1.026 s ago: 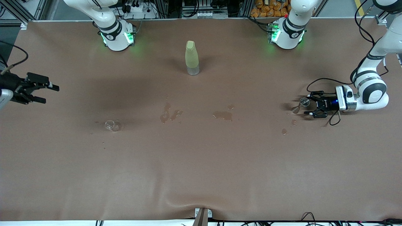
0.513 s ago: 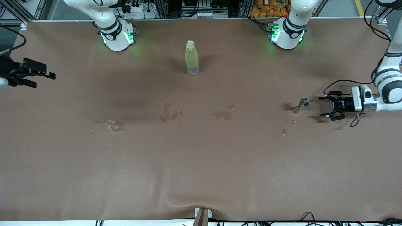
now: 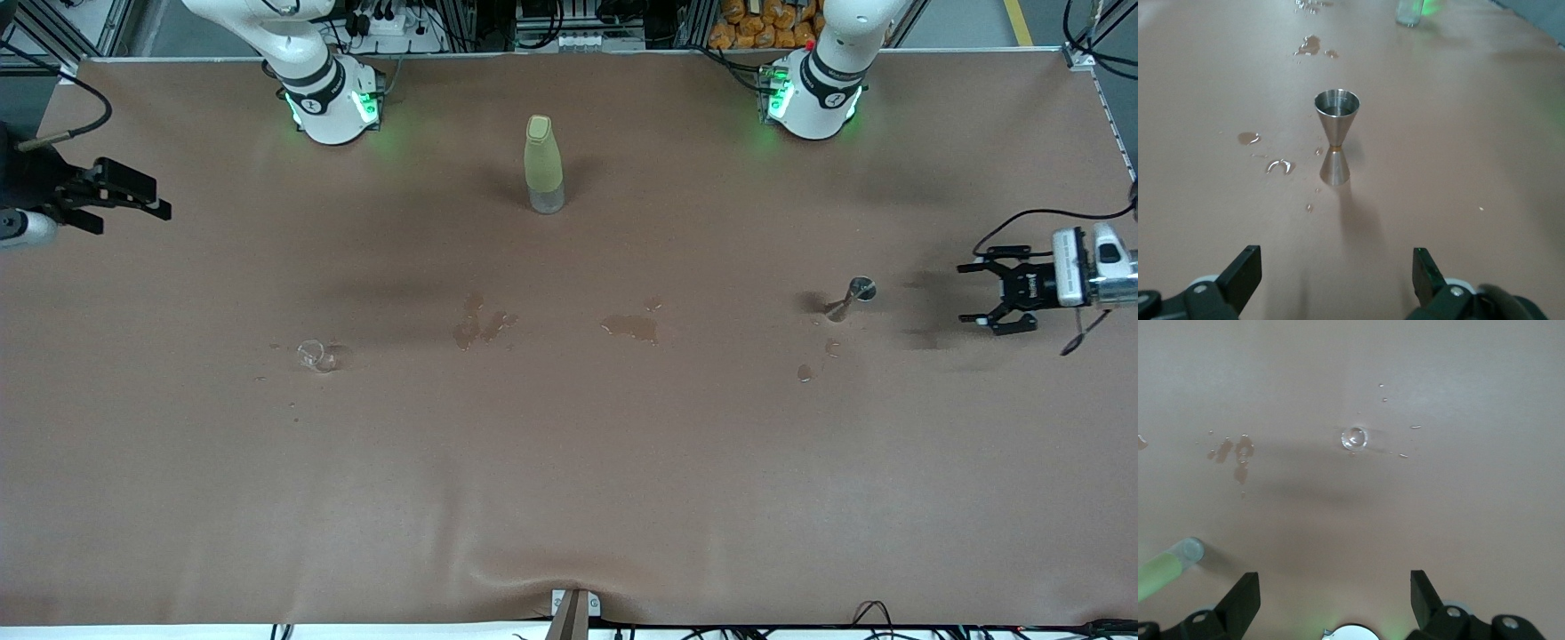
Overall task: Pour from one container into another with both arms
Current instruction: 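Open the left gripper, releasing the jigger, and pull it back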
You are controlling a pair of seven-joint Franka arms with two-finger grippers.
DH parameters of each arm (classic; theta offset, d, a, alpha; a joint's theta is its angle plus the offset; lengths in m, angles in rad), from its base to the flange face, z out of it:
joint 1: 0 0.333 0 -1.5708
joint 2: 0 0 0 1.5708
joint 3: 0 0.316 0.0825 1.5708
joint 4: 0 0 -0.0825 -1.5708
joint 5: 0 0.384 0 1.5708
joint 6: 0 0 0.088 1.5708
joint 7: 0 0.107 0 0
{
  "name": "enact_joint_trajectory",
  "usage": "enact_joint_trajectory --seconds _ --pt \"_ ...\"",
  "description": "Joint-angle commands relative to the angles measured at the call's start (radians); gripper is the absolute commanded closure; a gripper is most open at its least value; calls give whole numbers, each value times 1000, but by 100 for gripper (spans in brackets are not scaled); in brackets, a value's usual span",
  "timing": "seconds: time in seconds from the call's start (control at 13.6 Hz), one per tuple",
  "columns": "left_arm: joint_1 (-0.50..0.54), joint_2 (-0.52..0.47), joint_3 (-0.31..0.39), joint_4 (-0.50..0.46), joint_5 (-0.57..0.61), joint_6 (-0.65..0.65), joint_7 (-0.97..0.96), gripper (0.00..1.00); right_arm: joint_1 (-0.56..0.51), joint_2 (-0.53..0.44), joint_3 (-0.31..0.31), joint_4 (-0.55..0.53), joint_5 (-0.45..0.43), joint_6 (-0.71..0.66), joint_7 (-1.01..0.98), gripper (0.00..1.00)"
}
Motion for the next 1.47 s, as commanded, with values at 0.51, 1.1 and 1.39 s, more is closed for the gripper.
enact_joint_trajectory --seconds 0.51,1.1,1.39 --pt "-12 -289 -92 113 141 -119 -137 0 -75 45 15 114 -65 -10 24 0" --pt "-12 -326 -251 234 256 -163 -491 0 -19 37 -54 90 -67 49 47 0" --pt "-12 -372 -285 228 256 -170 -744 0 -54 36 11 79 -67 55 96 0"
